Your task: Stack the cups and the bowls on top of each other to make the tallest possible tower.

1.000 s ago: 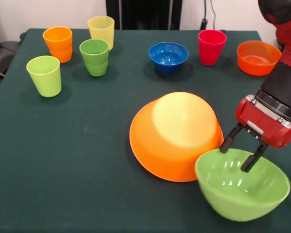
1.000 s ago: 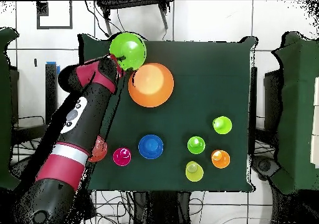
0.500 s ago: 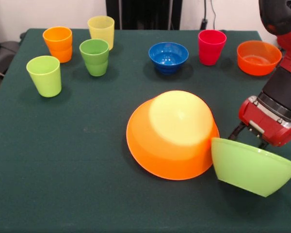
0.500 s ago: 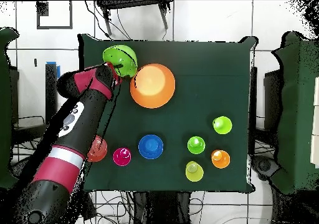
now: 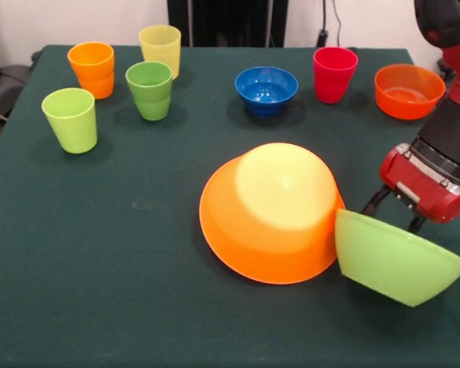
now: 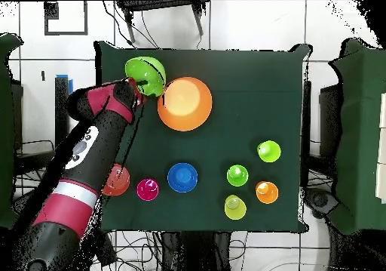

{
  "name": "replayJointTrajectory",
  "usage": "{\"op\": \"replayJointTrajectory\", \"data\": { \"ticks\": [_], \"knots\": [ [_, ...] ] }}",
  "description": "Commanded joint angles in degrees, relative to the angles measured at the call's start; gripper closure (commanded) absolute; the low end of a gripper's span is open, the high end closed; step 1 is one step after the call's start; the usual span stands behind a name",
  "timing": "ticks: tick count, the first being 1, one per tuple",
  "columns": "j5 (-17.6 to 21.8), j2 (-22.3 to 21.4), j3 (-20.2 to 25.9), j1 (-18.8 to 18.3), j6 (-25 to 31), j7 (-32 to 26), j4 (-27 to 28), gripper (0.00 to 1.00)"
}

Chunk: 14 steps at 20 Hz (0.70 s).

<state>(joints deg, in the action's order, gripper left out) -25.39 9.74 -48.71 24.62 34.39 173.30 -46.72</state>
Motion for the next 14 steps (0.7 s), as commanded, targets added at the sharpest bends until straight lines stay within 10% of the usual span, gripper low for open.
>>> {"op": "replayJointTrajectory", "data": {
  "ticks": [1,8,14],
  "knots": [
    [0.07,-4.52,3.13,-0.30,11.59,5.46,-3.91,0.00],
    [0.84,-8.49,1.49,-1.45,20.77,2.75,0.47,0.00],
    [0.44,-4.23,1.34,-4.05,17.92,4.03,6.22,0.00]
  ]
}}
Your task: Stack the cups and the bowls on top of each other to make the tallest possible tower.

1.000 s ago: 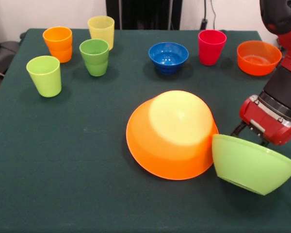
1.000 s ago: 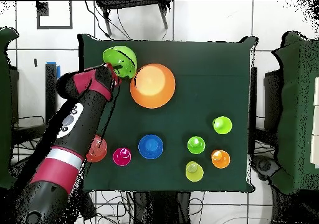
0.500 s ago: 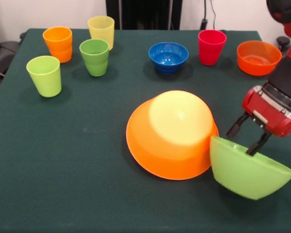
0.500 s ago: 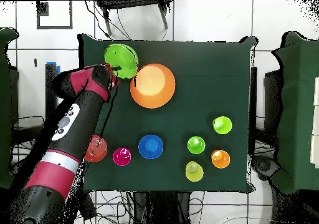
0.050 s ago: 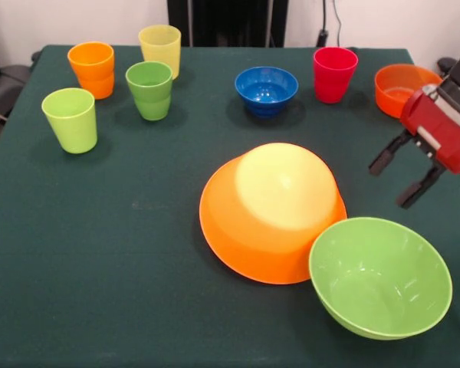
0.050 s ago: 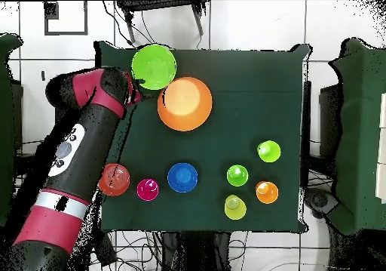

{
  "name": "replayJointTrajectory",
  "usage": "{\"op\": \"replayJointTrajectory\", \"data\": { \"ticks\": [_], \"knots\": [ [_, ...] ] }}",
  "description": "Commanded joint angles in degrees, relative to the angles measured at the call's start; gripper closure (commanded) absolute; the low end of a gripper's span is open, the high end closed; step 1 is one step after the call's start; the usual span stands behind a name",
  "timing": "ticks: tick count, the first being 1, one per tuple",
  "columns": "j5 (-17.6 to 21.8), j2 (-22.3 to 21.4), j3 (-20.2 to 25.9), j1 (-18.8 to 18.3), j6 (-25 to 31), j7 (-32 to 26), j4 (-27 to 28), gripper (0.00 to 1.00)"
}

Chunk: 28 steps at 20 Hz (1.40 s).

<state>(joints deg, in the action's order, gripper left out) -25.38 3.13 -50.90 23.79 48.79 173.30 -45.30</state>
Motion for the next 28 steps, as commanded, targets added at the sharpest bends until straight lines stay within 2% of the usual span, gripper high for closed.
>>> {"op": "replayJointTrajectory", "data": {
  "ticks": [1,9,19,22,28],
  "knots": [
    [0.28,3.41,3.75,-3.73,2.46,4.32,5.61,0.00],
    [0.12,6.81,4.40,-4.66,-5.12,7.09,7.33,0.00],
    [-0.28,9.01,4.73,-4.83,-7.60,7.12,7.68,0.00],
    [-0.02,8.44,6.40,-4.62,-5.14,3.88,6.69,0.00],
    [-0.45,7.89,6.92,-3.54,-1.72,3.67,5.16,0.00]
  ]
}}
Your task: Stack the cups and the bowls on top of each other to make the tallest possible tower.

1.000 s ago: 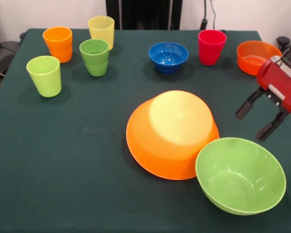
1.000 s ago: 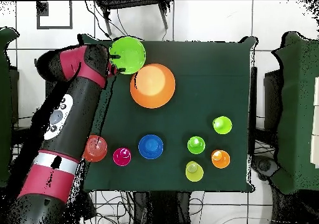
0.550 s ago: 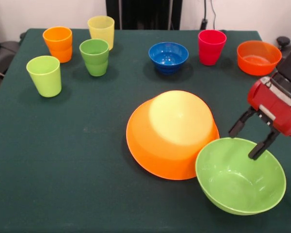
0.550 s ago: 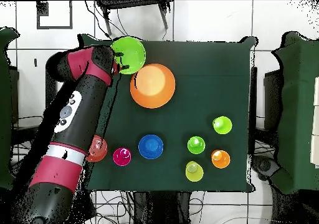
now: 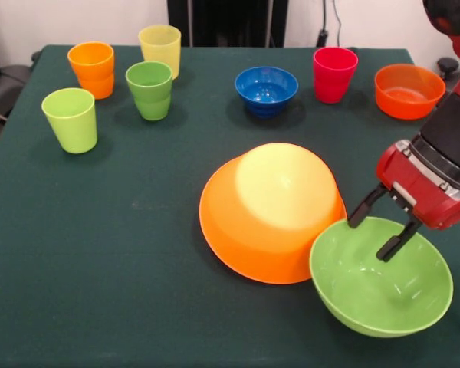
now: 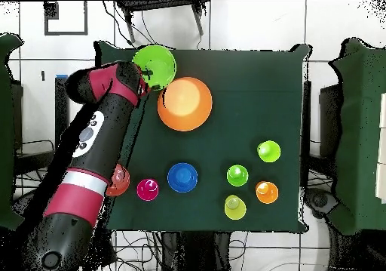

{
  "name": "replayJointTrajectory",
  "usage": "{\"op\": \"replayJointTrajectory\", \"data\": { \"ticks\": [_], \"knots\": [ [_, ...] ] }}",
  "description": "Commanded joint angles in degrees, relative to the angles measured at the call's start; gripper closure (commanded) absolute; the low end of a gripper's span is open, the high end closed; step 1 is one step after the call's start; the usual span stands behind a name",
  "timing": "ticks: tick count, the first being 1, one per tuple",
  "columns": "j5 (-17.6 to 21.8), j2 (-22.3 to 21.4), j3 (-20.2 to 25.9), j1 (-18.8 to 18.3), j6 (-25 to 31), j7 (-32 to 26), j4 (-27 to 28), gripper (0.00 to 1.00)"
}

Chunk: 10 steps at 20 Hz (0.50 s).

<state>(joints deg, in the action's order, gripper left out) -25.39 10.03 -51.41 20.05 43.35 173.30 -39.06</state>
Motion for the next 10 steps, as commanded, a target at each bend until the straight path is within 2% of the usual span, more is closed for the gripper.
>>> {"op": "replayJointTrajectory", "data": {
  "ticks": [1,10],
  "knots": [
    [-0.52,0.91,7.52,0.21,3.96,3.58,-1.09,0.00],
    [-0.58,0.07,8.63,0.65,4.16,2.75,-2.32,0.00]
  ]
}}
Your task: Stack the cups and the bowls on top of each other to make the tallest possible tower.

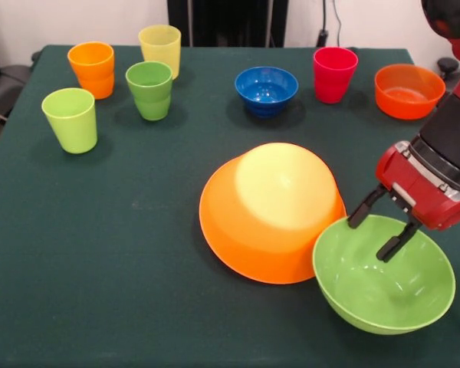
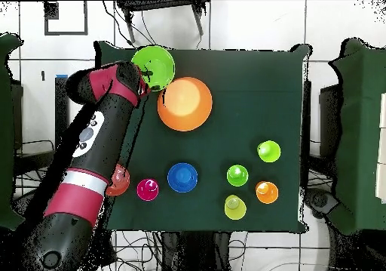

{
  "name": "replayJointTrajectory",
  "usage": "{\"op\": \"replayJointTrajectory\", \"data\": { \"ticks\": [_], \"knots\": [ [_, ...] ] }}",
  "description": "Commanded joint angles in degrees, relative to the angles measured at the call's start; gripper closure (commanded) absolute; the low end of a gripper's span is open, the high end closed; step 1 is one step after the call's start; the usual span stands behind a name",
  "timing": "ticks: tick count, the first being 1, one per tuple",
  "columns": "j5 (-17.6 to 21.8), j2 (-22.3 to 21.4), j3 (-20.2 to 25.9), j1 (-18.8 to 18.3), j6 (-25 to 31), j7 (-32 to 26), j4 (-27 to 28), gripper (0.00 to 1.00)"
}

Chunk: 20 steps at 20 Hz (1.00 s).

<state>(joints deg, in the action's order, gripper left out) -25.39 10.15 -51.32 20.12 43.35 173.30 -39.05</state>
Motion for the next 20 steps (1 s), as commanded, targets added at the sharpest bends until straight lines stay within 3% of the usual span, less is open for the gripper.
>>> {"op": "replayJointTrajectory", "data": {
  "ticks": [1,20],
  "knots": [
    [-0.56,-0.16,8.40,0.69,4.87,2.72,-2.32,0.00],
    [1.01,-2.35,7.51,2.23,7.01,2.29,-5.86,0.00]
  ]
}}
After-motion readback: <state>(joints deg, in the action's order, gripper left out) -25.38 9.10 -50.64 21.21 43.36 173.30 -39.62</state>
